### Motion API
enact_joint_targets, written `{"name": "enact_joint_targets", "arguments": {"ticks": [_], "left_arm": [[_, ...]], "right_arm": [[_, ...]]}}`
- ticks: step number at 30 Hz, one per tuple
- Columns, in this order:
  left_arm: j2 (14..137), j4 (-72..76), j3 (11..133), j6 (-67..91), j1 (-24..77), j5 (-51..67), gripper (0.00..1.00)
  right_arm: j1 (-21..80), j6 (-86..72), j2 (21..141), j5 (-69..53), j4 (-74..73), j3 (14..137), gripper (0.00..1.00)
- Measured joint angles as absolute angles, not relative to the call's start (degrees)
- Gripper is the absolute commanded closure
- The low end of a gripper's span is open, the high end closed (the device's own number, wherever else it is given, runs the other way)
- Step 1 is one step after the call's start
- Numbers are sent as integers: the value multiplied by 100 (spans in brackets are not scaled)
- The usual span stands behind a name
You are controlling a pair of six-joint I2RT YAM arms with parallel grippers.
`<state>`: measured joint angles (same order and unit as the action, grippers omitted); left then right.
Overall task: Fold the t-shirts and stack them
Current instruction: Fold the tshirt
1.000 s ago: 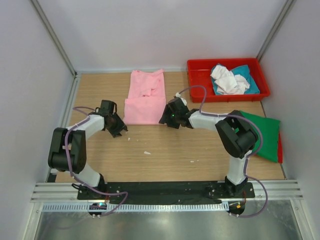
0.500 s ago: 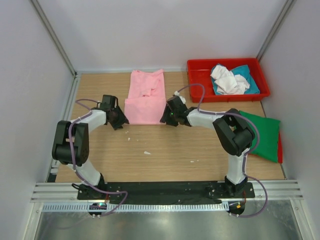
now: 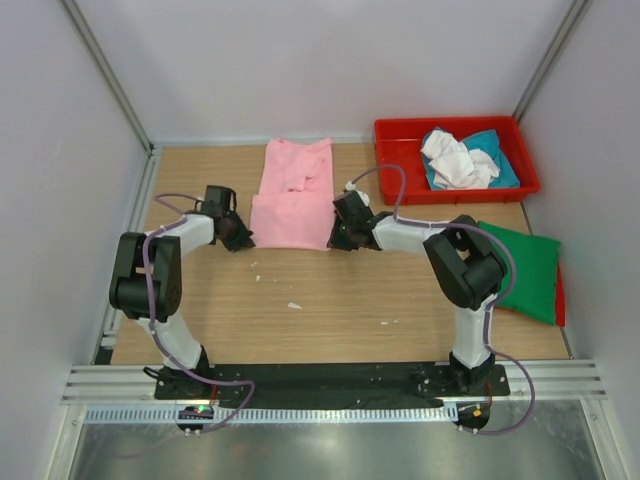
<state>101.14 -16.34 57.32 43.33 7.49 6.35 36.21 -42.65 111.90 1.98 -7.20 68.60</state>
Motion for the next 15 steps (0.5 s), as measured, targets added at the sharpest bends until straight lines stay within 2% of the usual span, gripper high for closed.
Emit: {"name": "enact_joint_targets", "arguments": {"ticks": [7, 15], "left_arm": [[9800, -1793, 5439, 4324, 777, 670, 100], [8473, -3601, 5052, 4624, 1621, 519, 100]], "right_arm": [[3621, -3940, 10814, 148, -1011, 6514, 99], [3634, -3929, 9675, -445, -1638, 5369, 99]]}}
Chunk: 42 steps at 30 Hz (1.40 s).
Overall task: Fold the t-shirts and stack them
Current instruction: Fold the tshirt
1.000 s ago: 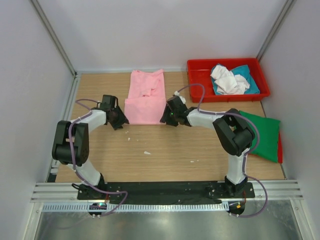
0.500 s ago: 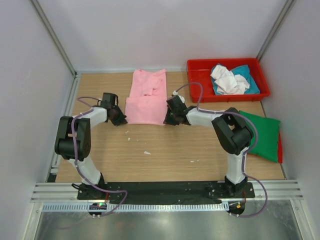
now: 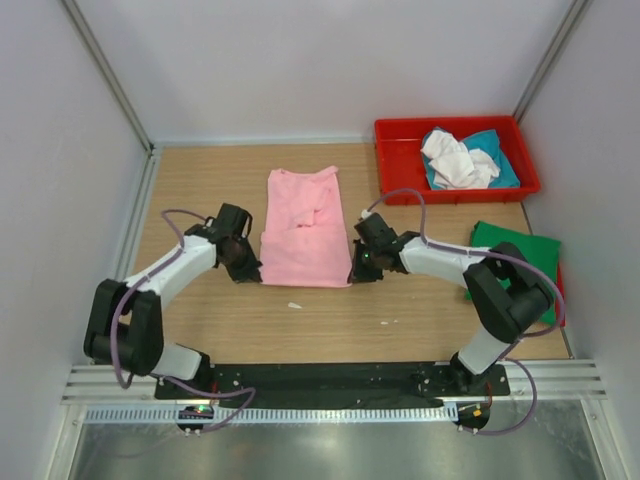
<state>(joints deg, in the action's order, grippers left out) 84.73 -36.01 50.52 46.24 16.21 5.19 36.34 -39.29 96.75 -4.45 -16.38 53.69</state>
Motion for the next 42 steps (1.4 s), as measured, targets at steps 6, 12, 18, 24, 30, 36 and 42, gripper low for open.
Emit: {"name": "enact_joint_targets", "arguments": {"ticks": [6, 12, 18, 24, 30, 36, 42], "left_arm": [[7157, -4770, 5050, 5050, 2178, 364, 100], [6569, -6171, 5472, 5389, 2838, 231, 100], [6416, -6973, 5994, 5767, 3197, 139, 100], [7120, -7317, 7111, 5631, 2923, -239, 100], [7861, -7293, 7446, 5273, 2261, -228, 100], [8488, -6938, 8023, 5033, 1890, -121, 100], [8739, -6768, 8206, 5004, 1863, -95, 100]], "right_arm": [[3677, -4150, 8514, -869, -2180, 4648, 99], [3741, -4434, 7417, -1201, -2961, 4619, 99], [3747, -4558, 7142, -1352, -4130, 5159, 99], [3715, -4329, 7894, -1232, -4866, 6722, 99], [3385, -3977, 9262, -1278, -4862, 7907, 99], [3011, -3771, 10158, -1393, -4851, 8646, 99], [2797, -3570, 10584, -1433, -4886, 9533, 99]]}}
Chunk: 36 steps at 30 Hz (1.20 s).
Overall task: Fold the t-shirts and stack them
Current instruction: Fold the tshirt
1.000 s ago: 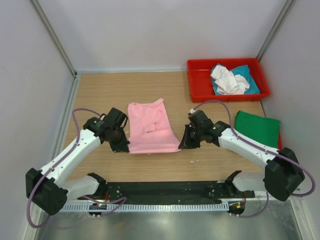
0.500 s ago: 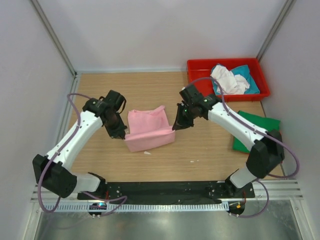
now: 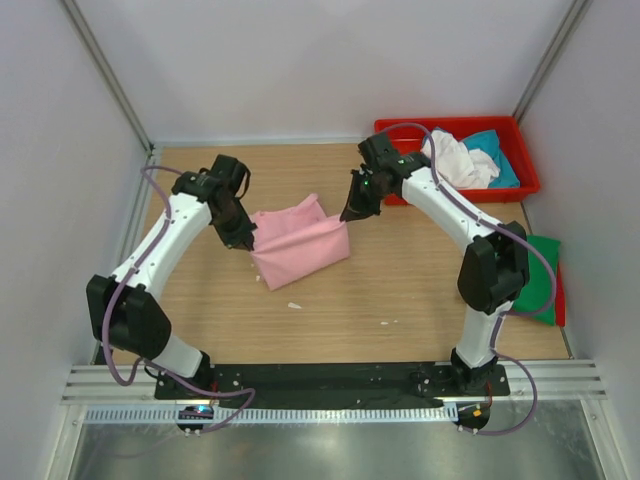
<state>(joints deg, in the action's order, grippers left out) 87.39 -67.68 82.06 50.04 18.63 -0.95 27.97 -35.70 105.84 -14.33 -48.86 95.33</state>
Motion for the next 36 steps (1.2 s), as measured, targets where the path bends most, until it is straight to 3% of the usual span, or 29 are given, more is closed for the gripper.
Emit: {"name": "enact_joint_targets", "arguments": {"ticks": [24, 36], "left_arm": [[8569, -6954, 8871, 5109, 1752, -185, 100], [8613, -6431, 8241, 5389, 1323, 532, 100]], "right_arm": [[2683, -3135, 10613, -1433, -5402, 10516, 99], [2602, -3131, 11415, -1483, -5367, 11373, 99]]}}
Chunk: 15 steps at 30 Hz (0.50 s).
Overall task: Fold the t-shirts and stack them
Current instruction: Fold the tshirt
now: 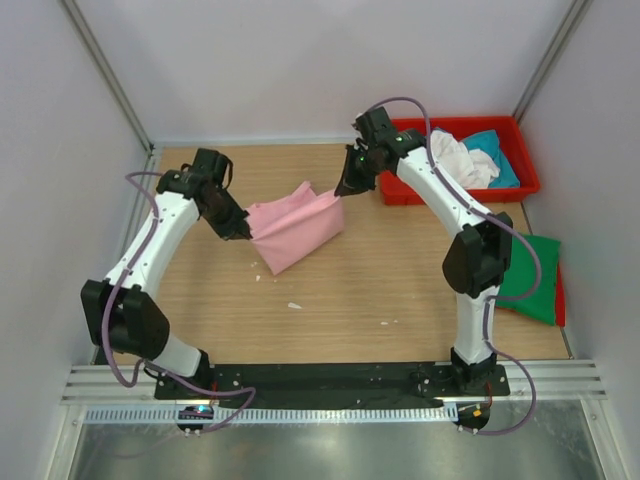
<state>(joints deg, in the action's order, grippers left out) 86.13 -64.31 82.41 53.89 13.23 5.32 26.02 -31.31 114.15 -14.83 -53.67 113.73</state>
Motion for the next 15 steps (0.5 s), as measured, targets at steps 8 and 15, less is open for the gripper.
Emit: {"name": "enact_joint_targets", "arguments": {"ticks": [8, 15], "left_arm": [[9354, -5953, 8425, 5306, 974, 576, 100], [10414, -5551, 8969, 4978, 751, 489, 100]], "right_arm": [[2534, -3135, 12237, -1586, -4930, 11725, 99], [2370, -3155, 13087, -1763, -4329, 12302, 99]]}}
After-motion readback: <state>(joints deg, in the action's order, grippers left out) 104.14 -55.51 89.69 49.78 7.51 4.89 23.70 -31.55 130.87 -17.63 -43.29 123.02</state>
